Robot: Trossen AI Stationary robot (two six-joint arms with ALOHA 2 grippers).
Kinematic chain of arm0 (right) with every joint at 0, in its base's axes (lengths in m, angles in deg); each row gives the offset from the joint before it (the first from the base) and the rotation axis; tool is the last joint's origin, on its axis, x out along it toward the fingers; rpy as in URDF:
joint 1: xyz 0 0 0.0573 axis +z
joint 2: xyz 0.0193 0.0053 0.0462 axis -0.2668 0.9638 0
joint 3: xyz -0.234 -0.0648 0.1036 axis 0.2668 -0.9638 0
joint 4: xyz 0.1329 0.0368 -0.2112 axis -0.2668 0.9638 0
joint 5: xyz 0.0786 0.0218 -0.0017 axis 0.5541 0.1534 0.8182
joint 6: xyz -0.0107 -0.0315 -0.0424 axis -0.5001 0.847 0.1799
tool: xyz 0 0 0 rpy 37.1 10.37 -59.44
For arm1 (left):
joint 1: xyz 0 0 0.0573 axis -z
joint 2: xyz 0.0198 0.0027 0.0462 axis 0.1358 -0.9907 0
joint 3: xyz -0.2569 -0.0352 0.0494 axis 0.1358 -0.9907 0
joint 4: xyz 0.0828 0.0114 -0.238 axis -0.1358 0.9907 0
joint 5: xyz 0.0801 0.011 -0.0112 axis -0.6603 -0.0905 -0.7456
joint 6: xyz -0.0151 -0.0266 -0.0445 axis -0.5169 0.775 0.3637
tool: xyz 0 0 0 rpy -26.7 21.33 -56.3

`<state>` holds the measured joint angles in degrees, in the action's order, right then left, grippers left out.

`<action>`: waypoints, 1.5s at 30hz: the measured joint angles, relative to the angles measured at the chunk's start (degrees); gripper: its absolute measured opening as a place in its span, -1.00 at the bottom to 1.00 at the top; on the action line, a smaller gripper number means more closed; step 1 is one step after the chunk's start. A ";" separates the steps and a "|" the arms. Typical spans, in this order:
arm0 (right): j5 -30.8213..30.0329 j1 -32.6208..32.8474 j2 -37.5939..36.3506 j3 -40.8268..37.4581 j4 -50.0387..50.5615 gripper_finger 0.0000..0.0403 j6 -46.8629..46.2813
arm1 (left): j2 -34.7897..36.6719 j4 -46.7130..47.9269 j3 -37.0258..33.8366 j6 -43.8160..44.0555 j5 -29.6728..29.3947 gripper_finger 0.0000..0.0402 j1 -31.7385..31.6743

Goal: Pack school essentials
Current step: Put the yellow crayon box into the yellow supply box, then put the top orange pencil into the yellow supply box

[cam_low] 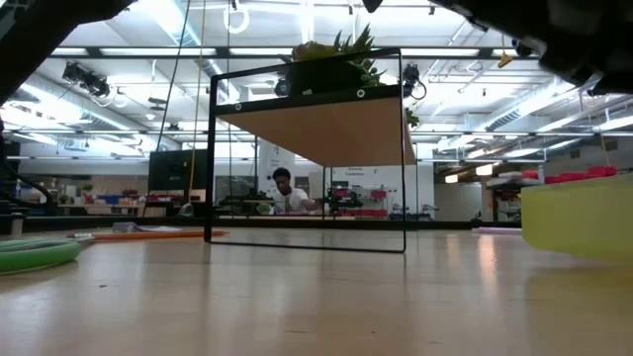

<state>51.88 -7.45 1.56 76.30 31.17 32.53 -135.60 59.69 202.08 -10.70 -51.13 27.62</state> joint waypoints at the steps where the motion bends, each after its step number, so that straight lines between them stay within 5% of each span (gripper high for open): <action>1: 0.00 -0.01 0.02 0.00 -0.33 -0.96 0.12 | 0.00 0.50 0.00 -2.22 0.01 0.45 0.04; 9: 0.00 -0.01 0.05 0.00 -0.58 -0.96 0.28 | -0.86 1.01 0.00 -20.69 -0.64 0.45 0.38; 22: 0.00 -0.01 0.02 0.00 -1.69 -0.96 0.37 | -0.86 1.13 0.00 -34.40 -4.79 0.45 1.03; 29: 0.00 0.00 0.02 0.00 -1.81 -0.96 0.54 | -0.85 2.39 0.00 -30.81 -5.84 0.49 0.48; 37: 0.00 -0.01 0.02 0.00 -1.80 -0.96 0.81 | -0.85 3.56 0.00 -31.06 -2.53 0.85 1.28; 45: -0.02 -0.01 -0.02 -0.02 -1.80 -0.96 0.53 | -0.60 3.84 0.00 -29.42 -2.58 0.88 1.78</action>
<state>51.86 -7.46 1.53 76.28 29.36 33.06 -136.20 63.54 202.08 -40.13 -53.70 29.40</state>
